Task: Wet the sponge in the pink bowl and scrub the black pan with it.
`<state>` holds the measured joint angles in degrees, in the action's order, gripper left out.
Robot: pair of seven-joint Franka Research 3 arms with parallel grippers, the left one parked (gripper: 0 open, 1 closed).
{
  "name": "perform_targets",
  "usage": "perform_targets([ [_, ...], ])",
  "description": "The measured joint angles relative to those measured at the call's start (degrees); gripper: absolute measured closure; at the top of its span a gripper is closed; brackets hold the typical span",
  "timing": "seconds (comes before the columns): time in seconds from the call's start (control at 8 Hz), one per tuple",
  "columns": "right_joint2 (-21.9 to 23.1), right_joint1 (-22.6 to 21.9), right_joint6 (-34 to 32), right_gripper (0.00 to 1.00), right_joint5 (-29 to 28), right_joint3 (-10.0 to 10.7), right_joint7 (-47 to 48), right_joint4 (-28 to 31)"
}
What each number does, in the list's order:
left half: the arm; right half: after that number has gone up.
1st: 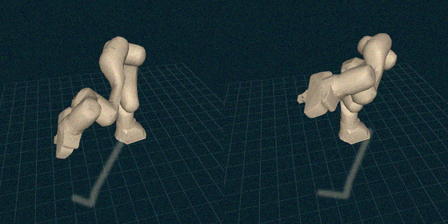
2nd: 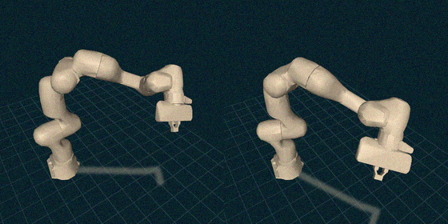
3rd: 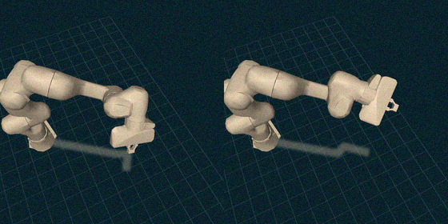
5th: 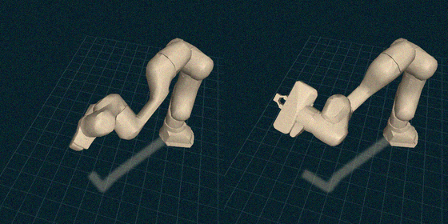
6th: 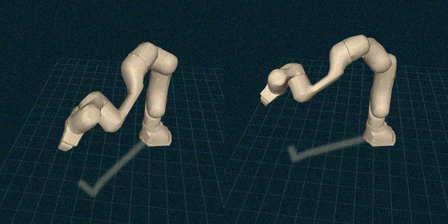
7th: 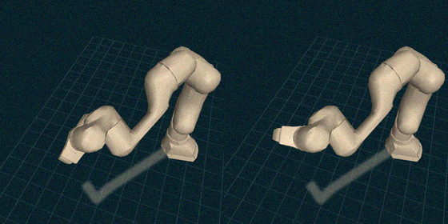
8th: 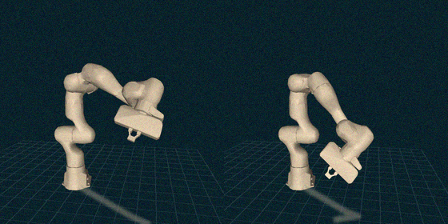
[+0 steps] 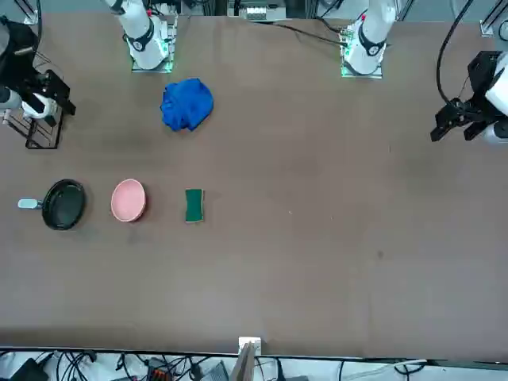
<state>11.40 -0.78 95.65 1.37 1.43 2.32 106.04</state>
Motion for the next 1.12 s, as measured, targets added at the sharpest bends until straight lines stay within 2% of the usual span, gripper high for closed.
perform_targets([
  [0.62,-1.85,-0.95,0.05,0.0,-0.14,-0.8,0.0,-0.44],
  [0.88,-5.11,-5.73,2.39,0.0,-0.4,-1.26,0.44,-0.41],
  [1.12,-11.24,-11.4,8.53,0.0,-1.52,-1.52,4.53,-0.33],
])
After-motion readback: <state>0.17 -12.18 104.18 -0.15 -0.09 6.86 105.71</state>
